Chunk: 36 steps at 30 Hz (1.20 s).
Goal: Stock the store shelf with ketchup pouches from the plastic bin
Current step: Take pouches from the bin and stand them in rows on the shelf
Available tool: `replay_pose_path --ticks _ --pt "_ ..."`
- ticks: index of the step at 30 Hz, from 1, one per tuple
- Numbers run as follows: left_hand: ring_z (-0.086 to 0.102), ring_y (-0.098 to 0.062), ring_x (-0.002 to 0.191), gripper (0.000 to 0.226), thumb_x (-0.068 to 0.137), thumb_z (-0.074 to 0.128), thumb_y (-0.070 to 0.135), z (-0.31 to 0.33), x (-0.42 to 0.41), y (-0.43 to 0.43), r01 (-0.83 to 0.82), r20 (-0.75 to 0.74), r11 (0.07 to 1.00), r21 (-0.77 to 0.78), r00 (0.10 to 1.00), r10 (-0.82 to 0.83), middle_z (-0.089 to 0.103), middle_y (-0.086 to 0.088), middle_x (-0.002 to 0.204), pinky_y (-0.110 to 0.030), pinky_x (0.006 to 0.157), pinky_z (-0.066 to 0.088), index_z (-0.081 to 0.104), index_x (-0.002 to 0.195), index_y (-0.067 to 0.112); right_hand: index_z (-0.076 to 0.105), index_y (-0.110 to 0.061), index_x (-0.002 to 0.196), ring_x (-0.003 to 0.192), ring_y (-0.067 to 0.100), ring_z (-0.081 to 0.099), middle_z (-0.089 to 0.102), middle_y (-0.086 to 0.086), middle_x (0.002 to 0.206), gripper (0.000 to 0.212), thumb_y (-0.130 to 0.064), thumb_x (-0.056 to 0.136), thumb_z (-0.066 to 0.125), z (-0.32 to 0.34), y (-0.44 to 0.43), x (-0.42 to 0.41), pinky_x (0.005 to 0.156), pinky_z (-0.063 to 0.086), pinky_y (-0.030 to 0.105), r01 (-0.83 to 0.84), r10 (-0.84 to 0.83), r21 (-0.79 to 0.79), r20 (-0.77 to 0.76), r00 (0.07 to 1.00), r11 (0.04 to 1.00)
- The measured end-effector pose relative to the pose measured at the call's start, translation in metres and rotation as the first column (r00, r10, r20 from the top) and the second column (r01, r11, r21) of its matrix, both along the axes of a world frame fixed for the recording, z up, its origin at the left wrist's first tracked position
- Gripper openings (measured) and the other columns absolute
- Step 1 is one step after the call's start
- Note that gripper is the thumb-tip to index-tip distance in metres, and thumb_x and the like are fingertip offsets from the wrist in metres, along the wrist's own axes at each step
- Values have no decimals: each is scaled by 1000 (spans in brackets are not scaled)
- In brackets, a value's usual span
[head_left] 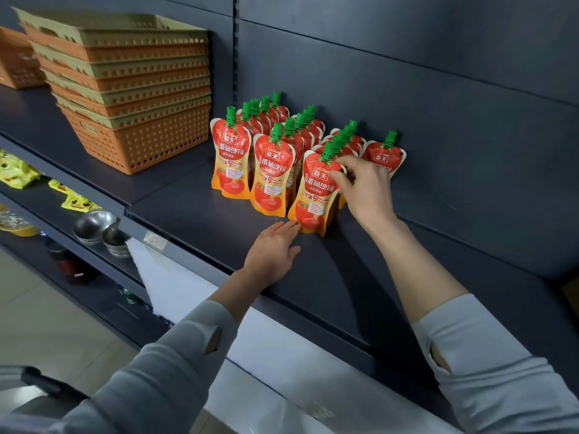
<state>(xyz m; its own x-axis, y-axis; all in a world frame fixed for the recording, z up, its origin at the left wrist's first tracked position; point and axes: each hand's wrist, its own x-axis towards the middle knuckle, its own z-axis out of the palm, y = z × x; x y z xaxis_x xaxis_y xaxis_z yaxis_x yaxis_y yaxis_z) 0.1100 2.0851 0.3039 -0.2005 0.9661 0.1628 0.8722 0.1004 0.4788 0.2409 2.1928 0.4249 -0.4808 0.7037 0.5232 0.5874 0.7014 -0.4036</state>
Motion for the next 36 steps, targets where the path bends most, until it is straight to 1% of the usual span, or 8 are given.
replay_pose_path --ticks 5,10,15,22,25,28,32,36 --pt "27 -19 144 47 100 45 23 7 -10 -15 16 32 1000 0 999 -16 38 1 153 -33 116 20 39 146 19 65 -14 128 103 20 69 72 5 117 37 -23 93 70 1 -9 9 90 56 34 7 -8 54 12 1000 999" --pt "47 -16 130 36 97 51 20 15 -34 -62 -35 53 980 194 998 25 55 5 138 -35 104 41 56 133 21 61 -16 130 101 26 65 66 8 116 35 -19 95 65 -10 -40 18 88 55 44 74 -66 191 -51 997 979" --pt "59 -21 114 30 94 53 16 10 -61 -144 -109 73 931 349 993 89 66 2 123 -33 95 48 65 121 18 63 -14 126 100 29 65 67 8 115 30 -19 97 61 -47 -110 0 81 51 38 -15 18 150 -19 1000 989" --pt "60 -19 109 29 94 53 15 -56 -105 -295 -423 227 873 242 900 373 65 6 121 -28 88 47 64 119 23 68 -12 117 86 25 63 68 5 97 27 -24 98 54 -148 -230 -83 77 54 42 -281 281 -43 -14 960 959" --pt "62 -21 103 29 91 51 14 -102 -115 -368 -592 296 795 134 789 538 68 1 115 -25 84 44 67 114 18 69 -15 116 87 23 65 69 2 101 32 -30 98 48 -201 -291 -123 77 56 43 -392 406 -202 34 913 898" --pt "59 -16 106 32 87 59 7 -154 -117 -436 -744 321 667 -25 626 710 67 1 117 -24 86 43 66 117 18 70 -11 113 87 24 67 72 4 101 28 -26 98 51 -252 -346 -158 78 53 34 -503 555 -293 127 822 813" --pt "60 -21 113 32 92 59 14 -214 -112 -502 -839 392 473 -268 354 849 62 0 126 -35 90 51 62 124 20 66 -14 124 100 18 64 69 1 112 26 -21 99 58 -309 -399 -195 84 49 26 -543 735 -520 294 611 660" --pt "60 -18 112 32 94 57 20 -258 -106 -541 -845 436 302 -442 92 895 59 5 128 -29 87 49 60 127 22 62 -17 131 113 17 62 66 -2 124 33 -21 99 60 -372 -432 -242 93 49 28 -491 831 -677 377 410 549"
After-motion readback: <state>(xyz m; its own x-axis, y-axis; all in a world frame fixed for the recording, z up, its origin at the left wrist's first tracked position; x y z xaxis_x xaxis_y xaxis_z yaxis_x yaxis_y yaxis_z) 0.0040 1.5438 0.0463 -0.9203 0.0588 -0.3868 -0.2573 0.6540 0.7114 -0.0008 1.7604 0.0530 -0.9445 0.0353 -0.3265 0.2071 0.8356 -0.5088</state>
